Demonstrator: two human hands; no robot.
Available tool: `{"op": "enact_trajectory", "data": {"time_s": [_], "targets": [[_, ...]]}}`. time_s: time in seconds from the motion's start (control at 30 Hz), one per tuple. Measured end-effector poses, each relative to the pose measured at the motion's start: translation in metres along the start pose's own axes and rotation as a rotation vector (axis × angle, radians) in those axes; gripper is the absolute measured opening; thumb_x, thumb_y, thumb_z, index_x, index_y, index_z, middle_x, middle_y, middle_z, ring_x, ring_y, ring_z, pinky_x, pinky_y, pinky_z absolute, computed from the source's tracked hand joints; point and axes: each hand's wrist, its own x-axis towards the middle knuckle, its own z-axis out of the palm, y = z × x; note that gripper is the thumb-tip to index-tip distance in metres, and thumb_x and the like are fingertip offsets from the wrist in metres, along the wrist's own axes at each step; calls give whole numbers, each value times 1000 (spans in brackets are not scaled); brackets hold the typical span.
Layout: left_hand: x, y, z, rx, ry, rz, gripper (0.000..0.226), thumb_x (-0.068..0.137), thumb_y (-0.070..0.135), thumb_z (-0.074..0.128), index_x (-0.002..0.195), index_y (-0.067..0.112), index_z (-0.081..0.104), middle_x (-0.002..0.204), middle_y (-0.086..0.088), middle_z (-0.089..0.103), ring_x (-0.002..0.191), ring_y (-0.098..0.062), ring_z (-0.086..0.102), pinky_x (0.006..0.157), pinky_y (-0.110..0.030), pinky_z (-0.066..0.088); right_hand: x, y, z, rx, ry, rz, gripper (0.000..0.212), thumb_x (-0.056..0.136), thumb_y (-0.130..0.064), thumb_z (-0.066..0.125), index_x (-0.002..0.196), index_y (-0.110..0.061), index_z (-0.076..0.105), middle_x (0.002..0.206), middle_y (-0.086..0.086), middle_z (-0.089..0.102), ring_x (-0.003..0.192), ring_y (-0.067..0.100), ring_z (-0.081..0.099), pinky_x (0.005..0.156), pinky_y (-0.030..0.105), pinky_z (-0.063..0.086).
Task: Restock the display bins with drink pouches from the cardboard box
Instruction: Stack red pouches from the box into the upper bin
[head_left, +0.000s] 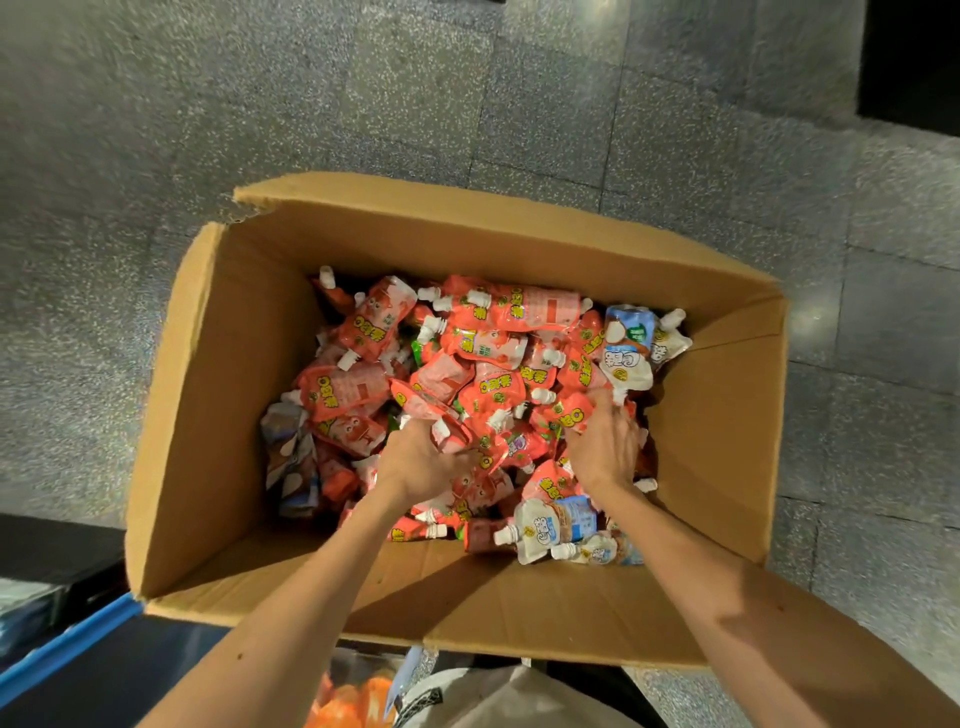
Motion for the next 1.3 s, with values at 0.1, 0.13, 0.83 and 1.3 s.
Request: {"op": "enact_trajectory", "data": {"time_s": [0.1, 0.13, 0.83, 1.3], "targets": [[-2, 0, -2, -201, -20, -10, 20, 74, 29, 85, 77, 15, 71, 72, 4, 74, 66, -14, 71, 59, -32, 57, 6, -3, 3, 137, -14, 134, 50, 80, -18, 79, 125, -11, 59, 114, 13, 67, 118, 32, 52, 94, 42, 41], [-4, 2, -3, -287, -29, -7, 20, 76, 24, 84, 71, 13, 69, 69, 3, 74, 63, -15, 70, 59, -32, 56, 8, -5, 5, 160, -23, 160, 49, 78, -23, 80, 121, -9, 62, 116, 12, 66, 119, 31, 51, 95, 43, 42], [-53, 35, -18, -826, -86, -76, 15, 84, 16, 78, 88, 17, 64, 62, 13, 69, 58, 4, 64, 62, -15, 53, -22, -19, -61, 864, -434, 332, 55, 65, -26, 86, 114, -18, 62, 107, -1, 71, 104, 19, 65, 82, 35, 54], [-235, 60, -50, -1118, 361, 89, 14, 77, 20, 82, 83, 11, 74, 83, -10, 77, 71, -21, 72, 69, -33, 61, -119, -85, -185, 1077, -942, -80, 9, 83, -9, 65, 78, -16, 68, 73, 5, 68, 65, 19, 65, 65, 32, 55]]}}
